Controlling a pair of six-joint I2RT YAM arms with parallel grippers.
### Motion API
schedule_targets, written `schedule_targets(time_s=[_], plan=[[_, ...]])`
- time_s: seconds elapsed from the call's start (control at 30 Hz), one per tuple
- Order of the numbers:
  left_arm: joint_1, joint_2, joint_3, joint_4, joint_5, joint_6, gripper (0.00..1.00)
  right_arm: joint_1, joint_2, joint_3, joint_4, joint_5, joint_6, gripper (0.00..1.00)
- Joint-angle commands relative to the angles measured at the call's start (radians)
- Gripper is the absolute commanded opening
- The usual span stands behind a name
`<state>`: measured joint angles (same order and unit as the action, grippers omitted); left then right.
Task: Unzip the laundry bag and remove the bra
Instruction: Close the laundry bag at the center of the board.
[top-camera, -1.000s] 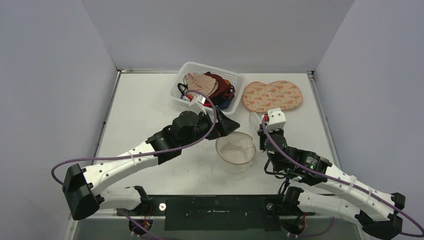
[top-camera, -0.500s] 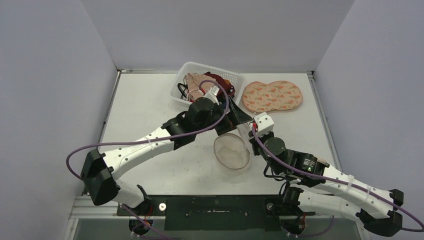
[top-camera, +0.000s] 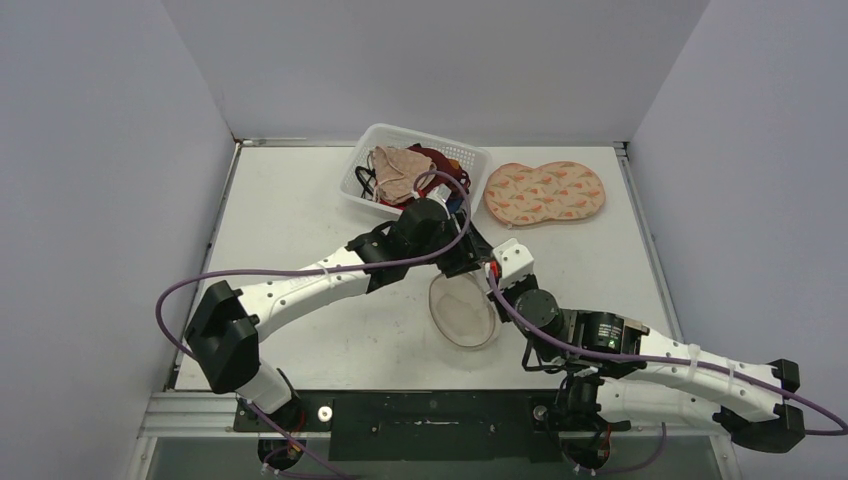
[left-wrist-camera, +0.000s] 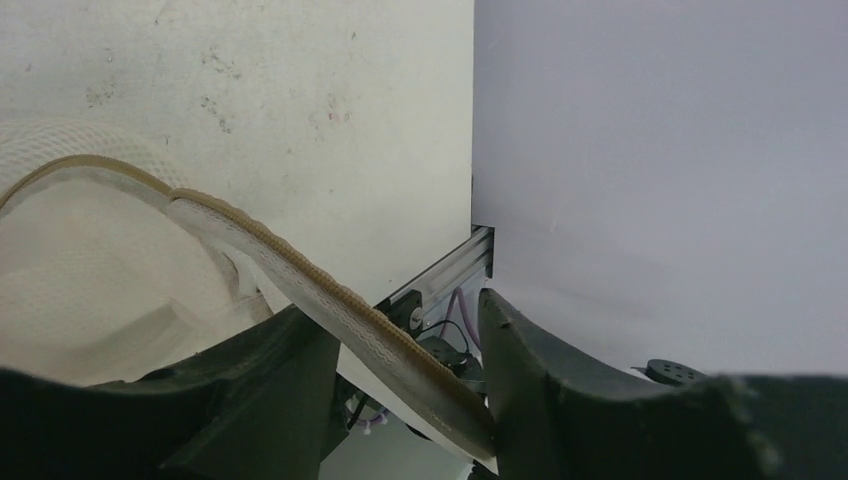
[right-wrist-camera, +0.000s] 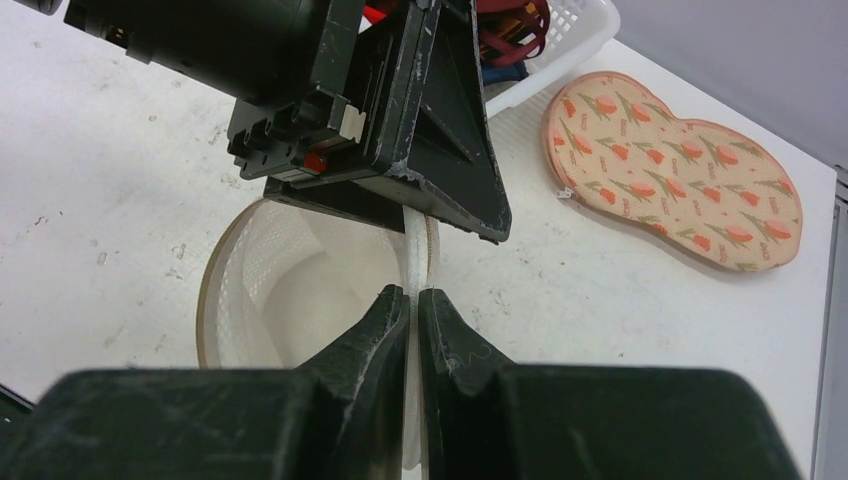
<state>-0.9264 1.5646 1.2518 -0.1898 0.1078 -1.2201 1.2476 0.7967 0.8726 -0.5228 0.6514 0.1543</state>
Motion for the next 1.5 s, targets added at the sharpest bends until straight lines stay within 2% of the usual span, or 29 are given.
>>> schedule_targets(time_s=[0.0,0.07,0.1,0.2,0.23,0.3,0.37,0.47,0.67,1.0,1.17,1.3,1.47], plan=[[0.007,-0.022,0.006,0.052,0.015,-0.002,0.45,0.020,-0.001,0.000,0.007,0.059,0.013,0.05],[0.007,-0.028,-0.002,0.065,0.014,-0.002,0.38,0.027,0.002,0.005,0.000,0.061,0.024,0.07],[0.007,-0.031,-0.005,0.071,0.012,-0.001,0.34,0.027,0.002,0.009,-0.005,0.063,0.036,0.13],[0.009,-0.041,-0.027,0.115,0.020,0.001,0.21,0.027,-0.015,0.023,-0.017,0.037,0.085,0.59],[0.011,-0.044,-0.039,0.127,0.025,0.001,0.18,0.027,-0.026,0.025,-0.015,0.023,0.105,0.71],[0.016,-0.050,-0.065,0.172,0.036,0.003,0.11,0.028,-0.051,0.022,-0.003,-0.002,0.148,0.84],[0.019,-0.057,-0.099,0.249,0.055,0.010,0.05,0.027,-0.079,0.010,0.016,-0.015,0.202,0.90],[0.024,-0.070,-0.166,0.354,0.091,0.025,0.00,0.025,-0.140,-0.030,0.062,-0.012,0.299,0.93],[0.068,-0.145,-0.355,0.576,0.144,0.066,0.00,0.021,-0.285,-0.167,0.159,0.009,0.505,0.93],[0.101,-0.184,-0.445,0.657,0.176,0.159,0.00,0.017,-0.416,-0.354,0.140,0.080,0.735,0.92],[0.109,-0.191,-0.513,0.715,0.175,0.163,0.00,0.012,-0.425,-0.366,0.136,0.089,0.739,0.93],[0.114,-0.199,-0.557,0.725,0.169,0.171,0.00,-0.017,-0.329,-0.340,0.196,0.040,0.666,0.93],[0.121,-0.208,-0.598,0.762,0.159,0.160,0.00,-0.193,-0.217,-0.302,0.302,-0.146,0.564,0.94]])
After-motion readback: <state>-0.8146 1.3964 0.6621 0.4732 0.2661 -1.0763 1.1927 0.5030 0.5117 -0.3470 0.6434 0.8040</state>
